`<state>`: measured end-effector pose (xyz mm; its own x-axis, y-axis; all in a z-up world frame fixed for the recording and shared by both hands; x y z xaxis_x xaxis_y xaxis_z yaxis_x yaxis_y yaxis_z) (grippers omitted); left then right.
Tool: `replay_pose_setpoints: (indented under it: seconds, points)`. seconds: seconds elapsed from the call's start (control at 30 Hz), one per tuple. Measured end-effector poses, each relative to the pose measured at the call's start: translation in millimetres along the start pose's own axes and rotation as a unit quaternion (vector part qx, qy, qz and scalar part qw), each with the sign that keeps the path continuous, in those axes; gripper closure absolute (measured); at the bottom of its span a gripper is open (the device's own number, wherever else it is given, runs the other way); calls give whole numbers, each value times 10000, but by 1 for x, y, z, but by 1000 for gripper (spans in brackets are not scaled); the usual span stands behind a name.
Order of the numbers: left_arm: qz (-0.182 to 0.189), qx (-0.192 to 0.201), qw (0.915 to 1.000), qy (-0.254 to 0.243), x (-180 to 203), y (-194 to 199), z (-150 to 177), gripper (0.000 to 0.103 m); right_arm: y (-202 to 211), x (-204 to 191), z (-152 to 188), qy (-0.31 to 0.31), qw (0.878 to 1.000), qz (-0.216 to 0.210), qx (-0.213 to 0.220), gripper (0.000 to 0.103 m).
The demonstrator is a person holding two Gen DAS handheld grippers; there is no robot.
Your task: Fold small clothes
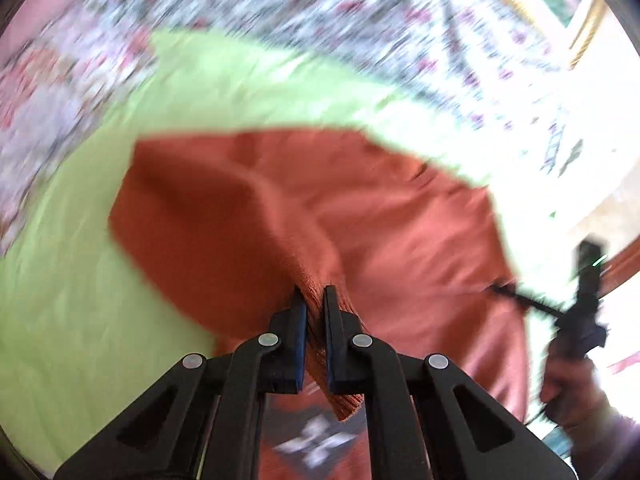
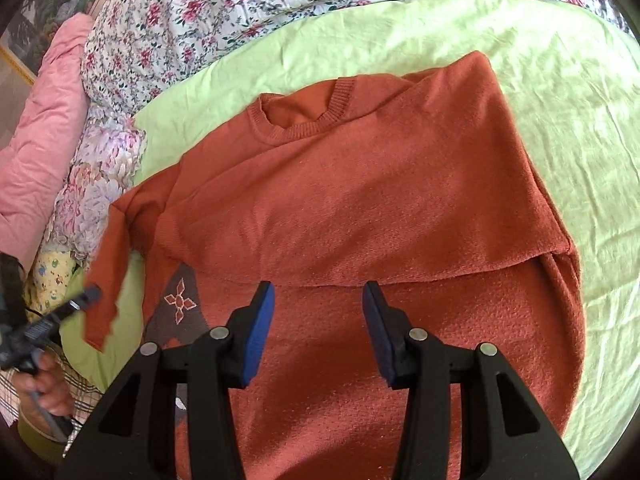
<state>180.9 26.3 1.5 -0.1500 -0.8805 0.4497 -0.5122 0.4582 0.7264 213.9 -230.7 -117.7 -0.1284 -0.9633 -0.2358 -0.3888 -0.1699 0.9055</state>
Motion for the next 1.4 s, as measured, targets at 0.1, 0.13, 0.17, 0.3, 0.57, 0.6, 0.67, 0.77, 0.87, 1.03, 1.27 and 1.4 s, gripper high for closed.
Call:
replay_pose_setpoints:
  seconds: [0.1, 0.13, 0.17, 0.3, 0.57, 0.6, 0.67, 0.77, 0.87, 1.03, 1.27, 1.4]
  points:
    - [400, 243, 9986, -257, 50, -5, -41, 98, 3, 11, -1, -95, 9999, 26, 51, 56]
    - [547, 309, 9973, -384, 70, -10, -54, 98, 4, 19, -3, -181, 9998, 43, 72, 56]
    - [729, 371, 9953, -519, 94, -19, -66, 98, 6, 27, -5, -253, 9996, 80, 100, 56]
    - [1245, 332, 9870, -965, 170, -71, -92, 98, 15, 65, -13, -594, 9976, 263, 233, 56]
    - [1181, -645, 9839, -1176, 218, -227, -57, 98, 27, 137, -20, -1191, 9905, 572, 380, 56]
    - [1088, -802, 9838, -1174, 213, -248, -45, 98, 27, 144, -20, -1238, 9898, 602, 378, 56]
    - [1009, -1016, 9833, -1123, 206, -274, -31, 98, 26, 152, -19, -1286, 9891, 621, 362, 56]
    - [970, -1163, 9824, -1094, 199, -290, -19, 96, 22, 159, -21, -1317, 9887, 626, 331, 56]
    - [1103, -1267, 9803, -1035, 194, -285, -14, 84, 16, 156, -24, -1296, 9897, 541, 290, 56]
    - [1051, -1176, 9802, -1198, 173, -238, -6, 56, 7, 133, -36, -1047, 9933, 392, 291, 56]
    - [-130, -897, 9907, -1019, 58, -154, 10, 54, -9, 85, -53, -39, 9987, 370, 355, 54]
    - [-1196, -706, 9876, -733, -25, -115, 17, 54, -19, 74, -60, 683, 9921, 874, 586, 43]
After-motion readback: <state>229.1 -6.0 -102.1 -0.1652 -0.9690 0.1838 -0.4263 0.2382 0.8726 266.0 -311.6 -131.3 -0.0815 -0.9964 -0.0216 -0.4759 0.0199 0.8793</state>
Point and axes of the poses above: each gripper's, at about its wrist camera, not at the fingertips, and y roughly against the way its jaws point, x to its right, z to its underside, the point moved 9 cm from there along -y, roughly the way its jaws point, and after that the axes turned 11 degrees about z, right-handed, at the moved point
